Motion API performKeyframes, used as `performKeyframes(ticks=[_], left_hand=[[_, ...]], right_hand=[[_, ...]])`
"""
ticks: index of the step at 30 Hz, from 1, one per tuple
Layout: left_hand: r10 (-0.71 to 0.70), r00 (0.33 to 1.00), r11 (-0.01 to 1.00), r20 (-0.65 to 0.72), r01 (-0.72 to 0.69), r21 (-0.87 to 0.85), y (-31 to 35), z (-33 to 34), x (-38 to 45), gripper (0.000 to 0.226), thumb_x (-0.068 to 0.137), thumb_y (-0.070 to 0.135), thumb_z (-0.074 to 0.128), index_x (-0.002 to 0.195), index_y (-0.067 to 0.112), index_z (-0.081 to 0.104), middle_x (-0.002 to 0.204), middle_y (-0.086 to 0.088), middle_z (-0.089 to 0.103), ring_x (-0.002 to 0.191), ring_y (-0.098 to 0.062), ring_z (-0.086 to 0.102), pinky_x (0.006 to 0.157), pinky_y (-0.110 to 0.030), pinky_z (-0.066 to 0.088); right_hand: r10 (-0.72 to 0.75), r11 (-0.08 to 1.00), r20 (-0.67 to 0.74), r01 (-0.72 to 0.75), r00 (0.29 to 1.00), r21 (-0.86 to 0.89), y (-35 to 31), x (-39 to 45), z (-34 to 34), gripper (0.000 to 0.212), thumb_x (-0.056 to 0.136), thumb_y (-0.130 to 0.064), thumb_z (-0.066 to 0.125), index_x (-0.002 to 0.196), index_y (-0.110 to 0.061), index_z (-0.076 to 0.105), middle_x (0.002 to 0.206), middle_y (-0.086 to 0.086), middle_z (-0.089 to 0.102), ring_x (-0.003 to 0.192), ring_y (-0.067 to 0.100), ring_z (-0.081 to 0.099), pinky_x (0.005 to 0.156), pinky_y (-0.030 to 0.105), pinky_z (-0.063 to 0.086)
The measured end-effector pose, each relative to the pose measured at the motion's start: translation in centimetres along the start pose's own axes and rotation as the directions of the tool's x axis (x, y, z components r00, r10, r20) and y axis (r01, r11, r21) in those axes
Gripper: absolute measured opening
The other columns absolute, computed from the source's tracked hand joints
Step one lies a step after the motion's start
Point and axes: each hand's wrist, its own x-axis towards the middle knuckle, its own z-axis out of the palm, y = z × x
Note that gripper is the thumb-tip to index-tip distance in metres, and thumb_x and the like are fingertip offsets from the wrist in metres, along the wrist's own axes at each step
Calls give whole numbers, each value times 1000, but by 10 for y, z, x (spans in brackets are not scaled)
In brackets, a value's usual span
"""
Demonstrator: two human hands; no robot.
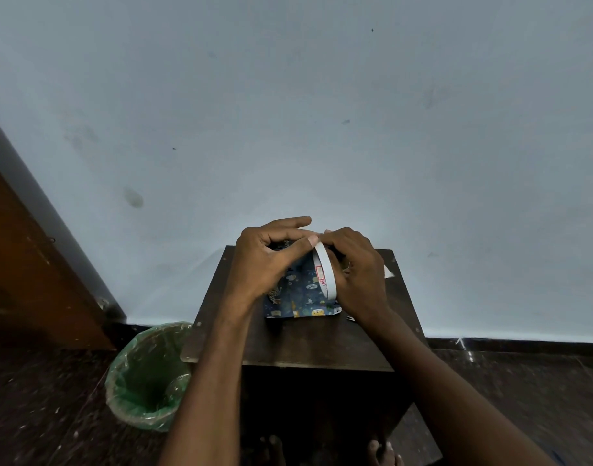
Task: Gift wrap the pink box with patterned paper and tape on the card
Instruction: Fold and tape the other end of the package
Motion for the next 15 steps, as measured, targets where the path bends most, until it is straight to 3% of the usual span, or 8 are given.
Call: performKeyframes(ticks=[8,12,15], left_hand=[[-165,984,981,-70,157,-113,10,13,0,10,90,16,82,81,19,86,113,11,80,110,-10,74,100,-50,59],[-213,972,960,-103,188,-209,14,18,1,8,93,15,79,88,13,85,114,8,78,108,-12,74,89,-36,58],[-244,963,935,-111,203,-289,17,15,1,10,95,16,77,91,13,85,115,5,79,111,-12,73,93,-37,58]], right_hand=[[-17,997,32,19,999,-75,0,0,0,20,92,3,67,102,-13,73,91,-4,64,88,19,60,81,37,47],[-12,995,60,17,998,-94,-1,2,0,21,91,4,65,102,-13,72,92,-4,63,86,15,57,78,33,47],[-31,997,76,35,997,-64,2,3,-2,17,93,-1,67,104,-13,73,97,-4,67,91,15,60,78,32,49]])
